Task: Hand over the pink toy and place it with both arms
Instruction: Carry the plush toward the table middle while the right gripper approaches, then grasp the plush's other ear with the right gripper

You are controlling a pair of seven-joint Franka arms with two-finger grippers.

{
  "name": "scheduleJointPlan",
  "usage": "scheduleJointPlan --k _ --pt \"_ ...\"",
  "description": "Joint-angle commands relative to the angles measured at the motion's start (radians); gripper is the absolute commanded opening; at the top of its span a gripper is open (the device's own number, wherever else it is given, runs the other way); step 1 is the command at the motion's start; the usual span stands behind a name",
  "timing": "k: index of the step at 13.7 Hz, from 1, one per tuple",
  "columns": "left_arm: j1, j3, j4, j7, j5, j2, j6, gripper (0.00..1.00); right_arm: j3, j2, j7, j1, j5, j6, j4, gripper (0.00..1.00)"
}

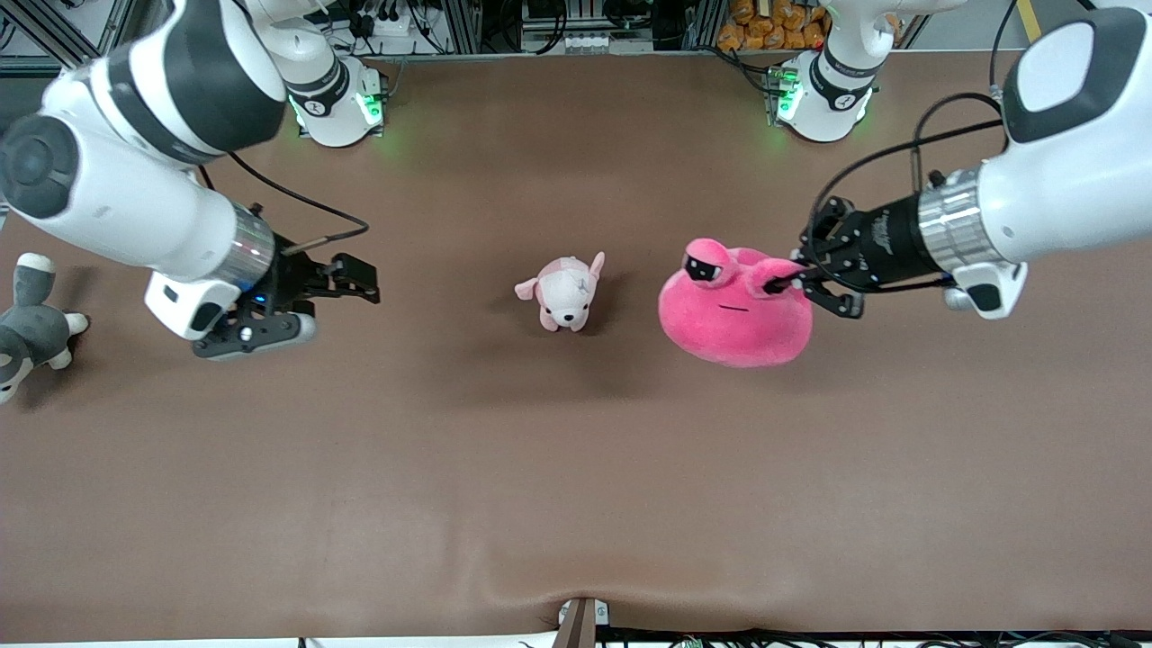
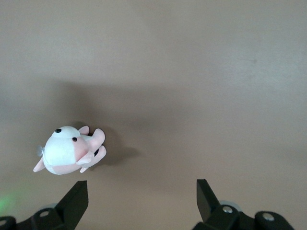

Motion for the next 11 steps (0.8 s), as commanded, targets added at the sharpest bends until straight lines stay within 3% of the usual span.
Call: scheduleJointPlan --k 1,5,11 --pt "-0.031 -0.007 0.023 -0.07 -0.014 0.004 0.01 0.0 -0.008 0.008 -0.119 0.034 0.04 -0.002 0.017 1.0" --pt "-0.099 -0.004 0.022 -0.153 -0.016 0.006 0.073 0.0 -0.008 0.049 -0.322 0.053 0.131 0.105 0.017 1.0" --pt "-0.212 -0.003 0.022 -0.275 -0.014 0.021 0.178 0.0 -0.006 0.06 -0.636 0.086 0.319 0.113 0.046 1.0"
